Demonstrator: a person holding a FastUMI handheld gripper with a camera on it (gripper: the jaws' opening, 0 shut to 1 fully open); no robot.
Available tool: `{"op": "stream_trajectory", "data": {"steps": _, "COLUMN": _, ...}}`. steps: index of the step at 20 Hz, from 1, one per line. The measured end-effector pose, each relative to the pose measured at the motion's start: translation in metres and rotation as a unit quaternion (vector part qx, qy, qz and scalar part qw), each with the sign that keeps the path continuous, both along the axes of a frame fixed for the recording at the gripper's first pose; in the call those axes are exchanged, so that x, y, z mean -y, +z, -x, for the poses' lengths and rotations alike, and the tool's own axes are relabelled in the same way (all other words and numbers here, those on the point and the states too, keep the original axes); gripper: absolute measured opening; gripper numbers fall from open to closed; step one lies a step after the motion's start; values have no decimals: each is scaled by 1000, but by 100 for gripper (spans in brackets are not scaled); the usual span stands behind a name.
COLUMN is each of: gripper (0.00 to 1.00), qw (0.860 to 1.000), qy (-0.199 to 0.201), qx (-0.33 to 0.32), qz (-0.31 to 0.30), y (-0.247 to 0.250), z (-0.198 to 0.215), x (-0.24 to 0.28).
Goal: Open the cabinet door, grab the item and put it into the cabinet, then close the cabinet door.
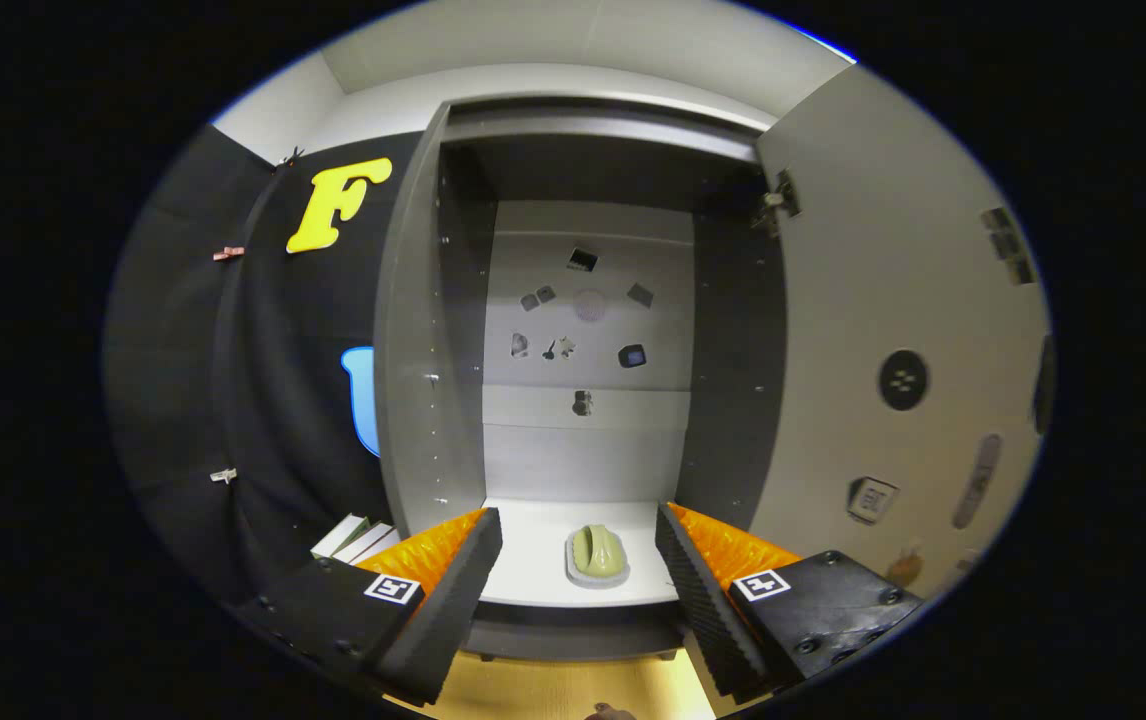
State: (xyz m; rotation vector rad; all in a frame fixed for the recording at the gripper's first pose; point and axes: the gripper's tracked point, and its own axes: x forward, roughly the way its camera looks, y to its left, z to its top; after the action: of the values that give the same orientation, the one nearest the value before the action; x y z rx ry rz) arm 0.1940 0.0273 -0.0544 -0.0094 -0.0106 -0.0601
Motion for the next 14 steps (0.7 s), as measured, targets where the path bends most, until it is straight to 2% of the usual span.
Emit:
{"op": "stream_trajectory", "data": {"steps": 7, "gripper": 98, "qw": 1000, "qy": -7, "qx": 1, "qz": -8, "y": 14, "z": 123, "x": 13}}
{"op": "stream_trajectory", "data": {"steps": 14, "gripper": 98, "qw": 1000, "qy": -12, "qx": 3, "qz": -14, "y": 18, "z": 215, "x": 54}}
